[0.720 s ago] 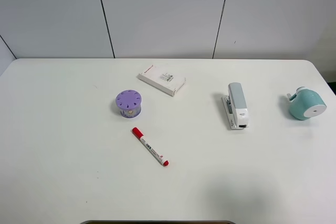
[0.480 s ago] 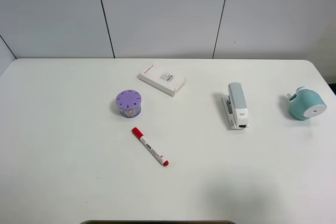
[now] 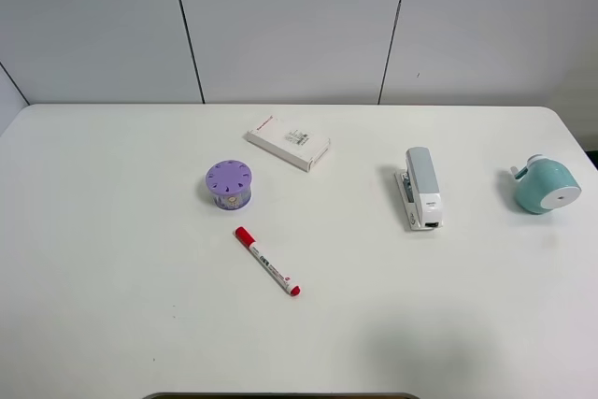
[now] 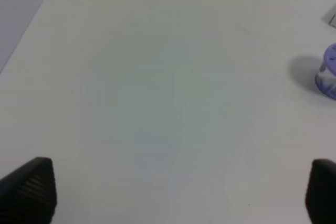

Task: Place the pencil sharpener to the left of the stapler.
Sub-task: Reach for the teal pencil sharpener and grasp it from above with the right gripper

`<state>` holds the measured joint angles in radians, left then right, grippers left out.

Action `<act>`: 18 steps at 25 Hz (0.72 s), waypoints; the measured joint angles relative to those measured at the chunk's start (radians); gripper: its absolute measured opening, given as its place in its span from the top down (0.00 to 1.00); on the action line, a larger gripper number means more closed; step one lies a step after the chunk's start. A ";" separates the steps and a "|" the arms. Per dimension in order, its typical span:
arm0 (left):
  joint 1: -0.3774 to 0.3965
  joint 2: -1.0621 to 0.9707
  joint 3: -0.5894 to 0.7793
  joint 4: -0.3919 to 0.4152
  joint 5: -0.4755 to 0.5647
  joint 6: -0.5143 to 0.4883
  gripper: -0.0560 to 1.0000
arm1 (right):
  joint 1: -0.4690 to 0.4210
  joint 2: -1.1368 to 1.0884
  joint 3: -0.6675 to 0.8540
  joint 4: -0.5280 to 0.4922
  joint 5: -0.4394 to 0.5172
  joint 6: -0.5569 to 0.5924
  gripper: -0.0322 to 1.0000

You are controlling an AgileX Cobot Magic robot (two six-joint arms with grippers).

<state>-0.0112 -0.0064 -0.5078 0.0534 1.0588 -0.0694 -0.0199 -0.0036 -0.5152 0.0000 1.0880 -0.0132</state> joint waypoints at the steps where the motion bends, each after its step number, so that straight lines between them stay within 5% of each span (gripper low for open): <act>1: 0.000 0.000 0.000 0.000 0.000 0.000 0.04 | 0.000 0.000 0.000 0.000 0.000 0.000 0.05; 18: 0.000 0.000 0.000 0.000 0.000 0.000 0.04 | 0.000 0.000 0.000 -0.051 -0.022 0.056 0.05</act>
<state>-0.0112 -0.0064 -0.5078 0.0534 1.0588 -0.0694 -0.0199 -0.0036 -0.5152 -0.0510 1.0660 0.0432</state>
